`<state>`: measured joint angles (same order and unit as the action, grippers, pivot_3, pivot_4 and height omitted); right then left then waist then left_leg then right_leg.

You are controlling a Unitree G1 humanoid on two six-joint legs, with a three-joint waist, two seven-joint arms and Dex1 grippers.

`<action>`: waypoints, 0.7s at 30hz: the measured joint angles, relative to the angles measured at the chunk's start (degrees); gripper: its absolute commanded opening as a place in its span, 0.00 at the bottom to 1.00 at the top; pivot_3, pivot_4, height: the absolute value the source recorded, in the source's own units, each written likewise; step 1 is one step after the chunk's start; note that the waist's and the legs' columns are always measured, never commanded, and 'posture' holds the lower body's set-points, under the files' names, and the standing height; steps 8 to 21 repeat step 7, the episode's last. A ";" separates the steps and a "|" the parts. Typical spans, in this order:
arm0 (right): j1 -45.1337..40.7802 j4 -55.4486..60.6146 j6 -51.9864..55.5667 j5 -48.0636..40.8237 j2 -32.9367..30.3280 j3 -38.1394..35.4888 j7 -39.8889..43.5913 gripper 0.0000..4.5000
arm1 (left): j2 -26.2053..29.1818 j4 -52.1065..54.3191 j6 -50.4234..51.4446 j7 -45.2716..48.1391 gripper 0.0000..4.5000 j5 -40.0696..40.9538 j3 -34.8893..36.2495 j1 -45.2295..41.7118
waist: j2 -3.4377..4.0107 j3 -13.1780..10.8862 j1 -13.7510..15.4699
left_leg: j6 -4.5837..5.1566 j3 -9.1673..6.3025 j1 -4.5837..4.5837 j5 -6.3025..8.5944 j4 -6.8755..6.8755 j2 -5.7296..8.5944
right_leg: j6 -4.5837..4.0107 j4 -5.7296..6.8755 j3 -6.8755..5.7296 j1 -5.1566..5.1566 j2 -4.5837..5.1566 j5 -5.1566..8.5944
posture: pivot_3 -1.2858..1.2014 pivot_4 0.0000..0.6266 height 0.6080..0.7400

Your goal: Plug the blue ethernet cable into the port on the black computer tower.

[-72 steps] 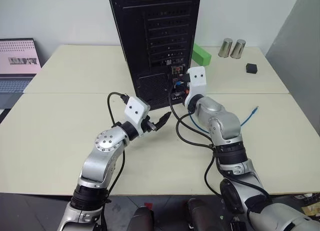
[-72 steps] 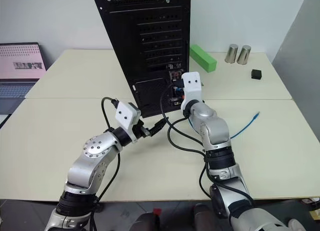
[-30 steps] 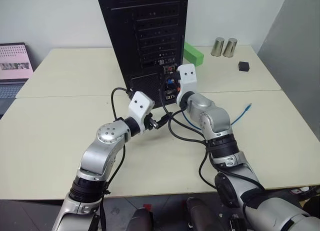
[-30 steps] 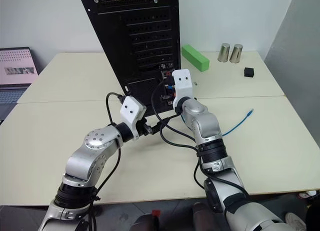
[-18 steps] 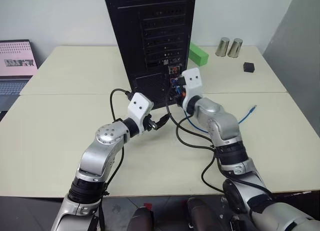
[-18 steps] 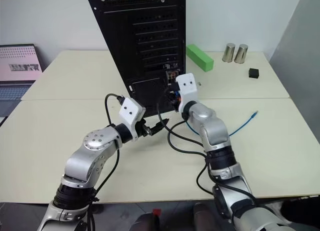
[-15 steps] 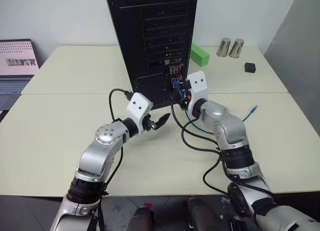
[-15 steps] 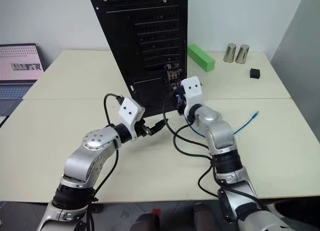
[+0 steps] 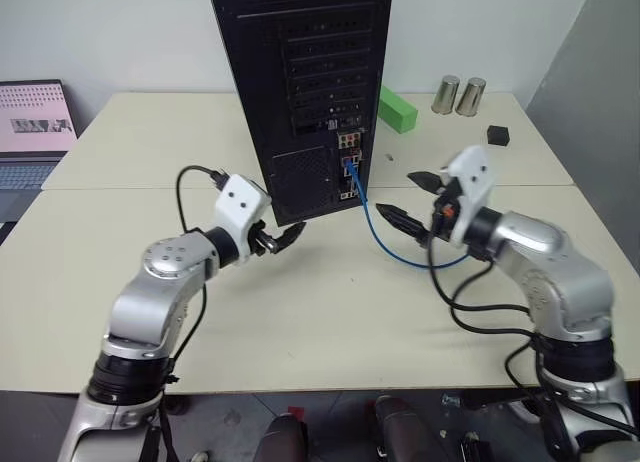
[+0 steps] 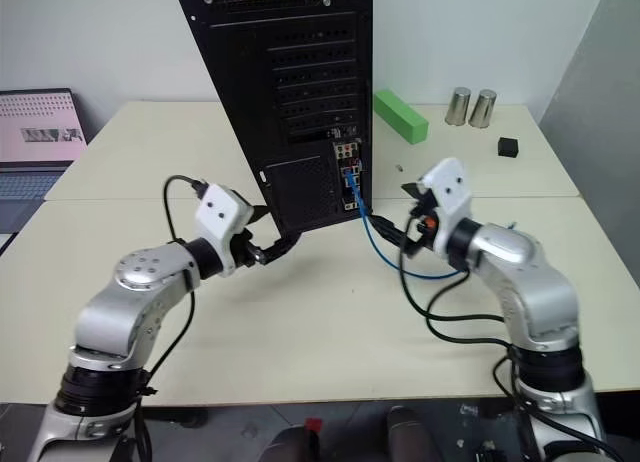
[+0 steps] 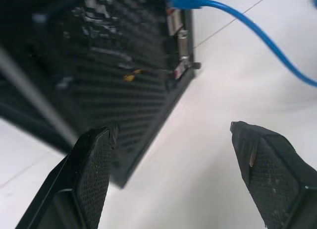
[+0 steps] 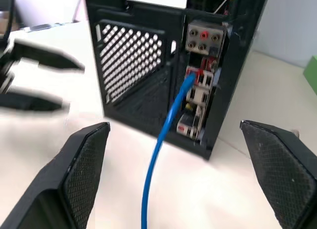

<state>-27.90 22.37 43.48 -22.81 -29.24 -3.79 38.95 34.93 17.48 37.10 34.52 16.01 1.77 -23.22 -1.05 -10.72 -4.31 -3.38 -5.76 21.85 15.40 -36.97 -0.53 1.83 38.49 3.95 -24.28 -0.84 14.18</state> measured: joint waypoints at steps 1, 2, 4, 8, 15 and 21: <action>0.92 0.05 -0.42 -1.37 -1.21 -1.31 1.65 0.99 | 0.27 -0.01 -0.05 0.38 0.86 0.36 0.27 0.00 | -0.01 -0.01 0.01 | 0.00 0.03 0.00 0.00 -0.01 -0.01 | 0.00 -0.03 0.02 0.01 0.00 0.00 | 0.52 0.24 1.00; 1.52 0.16 -0.59 -2.67 -2.02 -2.42 2.78 0.99 | 0.31 0.01 -0.12 0.95 0.86 0.81 0.34 -0.01 | -0.01 -0.01 0.01 | 0.00 0.05 -0.01 0.00 -0.02 -0.02 | 0.00 -0.04 0.04 0.02 -0.01 0.00 | 0.52 0.24 1.00; 2.48 0.54 -0.98 -4.45 -3.65 -3.75 4.64 0.99 | 0.36 0.01 -0.26 1.85 0.86 1.44 0.37 0.02 | -0.02 -0.01 0.01 | 0.00 0.05 -0.04 0.00 -0.02 -0.03 | 0.00 -0.03 0.04 0.04 -0.02 0.00 | 0.52 0.24 1.00; 2.73 0.75 -1.63 -5.57 -4.62 -4.22 5.19 0.99 | 0.49 0.02 -0.61 3.28 0.86 2.12 0.48 0.02 | -0.02 -0.01 -0.01 | 0.00 0.05 -0.06 0.00 -0.02 -0.05 | 0.00 -0.01 0.06 0.04 -0.05 0.00 | 0.52 0.24 1.00; 2.73 0.75 -1.63 -5.57 -4.62 -4.22 5.19 0.99 | 0.49 0.02 -0.61 3.28 0.86 2.12 0.48 0.02 | -0.02 -0.01 -0.01 | 0.00 0.05 -0.06 0.00 -0.02 -0.05 | 0.00 -0.01 0.06 0.04 -0.05 0.00 | 0.52 0.24 1.00; 2.73 0.75 -1.63 -5.57 -4.62 -4.22 5.19 0.99 | 0.49 0.02 -0.61 3.28 0.86 2.12 0.48 0.02 | -0.02 -0.01 -0.01 | 0.00 0.05 -0.06 0.00 -0.02 -0.05 | 0.00 -0.01 0.06 0.04 -0.05 0.00 | 0.52 0.24 1.00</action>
